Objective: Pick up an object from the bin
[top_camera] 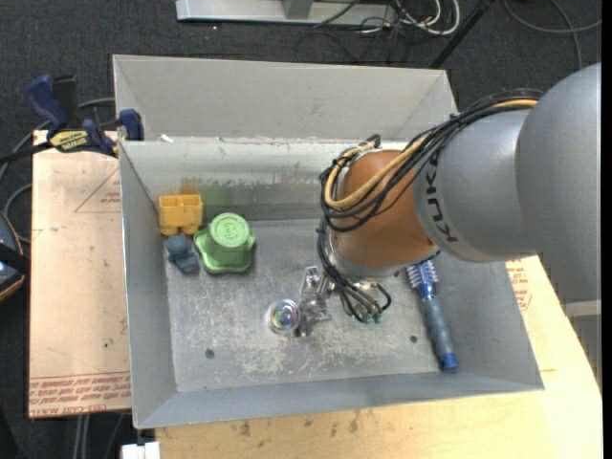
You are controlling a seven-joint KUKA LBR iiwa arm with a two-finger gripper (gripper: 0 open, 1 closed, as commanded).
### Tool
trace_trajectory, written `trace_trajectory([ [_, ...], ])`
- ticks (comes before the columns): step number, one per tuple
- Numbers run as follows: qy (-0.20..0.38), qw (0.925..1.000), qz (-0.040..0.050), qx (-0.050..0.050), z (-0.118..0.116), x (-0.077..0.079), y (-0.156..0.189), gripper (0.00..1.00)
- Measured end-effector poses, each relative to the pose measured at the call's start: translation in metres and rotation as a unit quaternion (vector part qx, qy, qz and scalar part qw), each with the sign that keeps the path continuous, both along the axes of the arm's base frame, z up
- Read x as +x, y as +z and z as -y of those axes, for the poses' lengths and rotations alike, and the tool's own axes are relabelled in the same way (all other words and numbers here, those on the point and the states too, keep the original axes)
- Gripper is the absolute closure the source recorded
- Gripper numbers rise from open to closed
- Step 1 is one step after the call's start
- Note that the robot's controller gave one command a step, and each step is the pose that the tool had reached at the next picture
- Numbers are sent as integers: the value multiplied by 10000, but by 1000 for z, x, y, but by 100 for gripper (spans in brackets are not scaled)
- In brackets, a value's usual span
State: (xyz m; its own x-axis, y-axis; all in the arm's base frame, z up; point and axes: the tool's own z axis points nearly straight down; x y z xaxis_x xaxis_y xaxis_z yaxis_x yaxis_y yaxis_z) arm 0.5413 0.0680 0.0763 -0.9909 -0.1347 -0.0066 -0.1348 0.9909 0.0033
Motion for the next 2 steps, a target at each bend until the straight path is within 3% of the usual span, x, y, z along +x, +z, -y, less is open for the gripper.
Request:
trace_trajectory([
  [1, 0, 10000, 2, 1, 0, 0, 0, 0],
  [2, 668, 9978, -2, -30, -43, 28, -2, 0],
])
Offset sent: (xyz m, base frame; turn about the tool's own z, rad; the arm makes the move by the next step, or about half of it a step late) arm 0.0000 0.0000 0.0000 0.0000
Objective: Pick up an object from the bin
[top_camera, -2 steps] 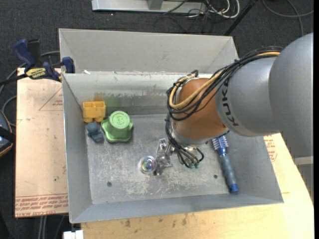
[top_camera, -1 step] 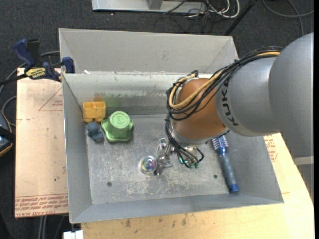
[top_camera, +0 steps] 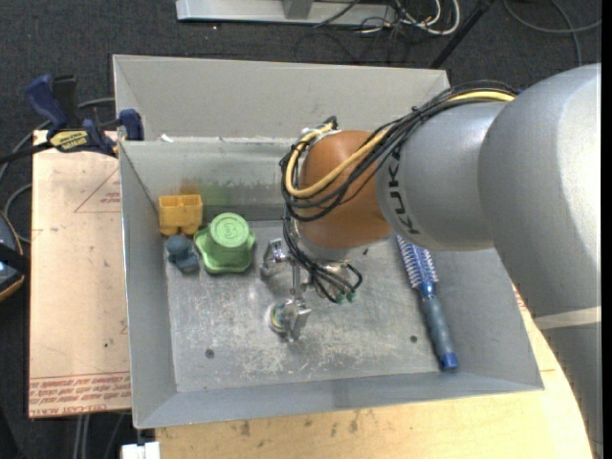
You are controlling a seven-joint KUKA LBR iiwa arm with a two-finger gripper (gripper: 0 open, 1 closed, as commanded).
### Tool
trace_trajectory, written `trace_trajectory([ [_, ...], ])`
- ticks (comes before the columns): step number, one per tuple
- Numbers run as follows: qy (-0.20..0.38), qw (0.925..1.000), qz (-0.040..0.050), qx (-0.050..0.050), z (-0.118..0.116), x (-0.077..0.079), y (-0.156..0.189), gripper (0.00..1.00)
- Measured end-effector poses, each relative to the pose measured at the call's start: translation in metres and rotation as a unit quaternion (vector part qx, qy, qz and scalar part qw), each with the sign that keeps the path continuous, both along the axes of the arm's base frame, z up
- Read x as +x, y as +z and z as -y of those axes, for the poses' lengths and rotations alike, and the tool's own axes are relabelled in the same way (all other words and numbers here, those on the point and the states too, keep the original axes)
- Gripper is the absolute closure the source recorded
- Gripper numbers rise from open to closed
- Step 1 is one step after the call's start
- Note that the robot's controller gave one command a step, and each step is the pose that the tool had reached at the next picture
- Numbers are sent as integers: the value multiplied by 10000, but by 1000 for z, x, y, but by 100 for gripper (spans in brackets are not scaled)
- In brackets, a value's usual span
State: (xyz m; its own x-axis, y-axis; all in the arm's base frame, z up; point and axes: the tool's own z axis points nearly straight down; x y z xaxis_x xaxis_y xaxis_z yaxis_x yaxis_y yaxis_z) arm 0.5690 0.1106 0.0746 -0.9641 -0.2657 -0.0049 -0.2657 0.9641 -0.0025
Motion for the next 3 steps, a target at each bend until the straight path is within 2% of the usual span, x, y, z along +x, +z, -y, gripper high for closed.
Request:
trace_trajectory([
  [1, -11, 10000, 15, 18, -1, 1, 2, 100],
  [2, 288, 9996, 27, 23, -26, -4, 117, 100],
  [3, 2111, 9775, -1, -12, 104, -28, 185, 100],
])
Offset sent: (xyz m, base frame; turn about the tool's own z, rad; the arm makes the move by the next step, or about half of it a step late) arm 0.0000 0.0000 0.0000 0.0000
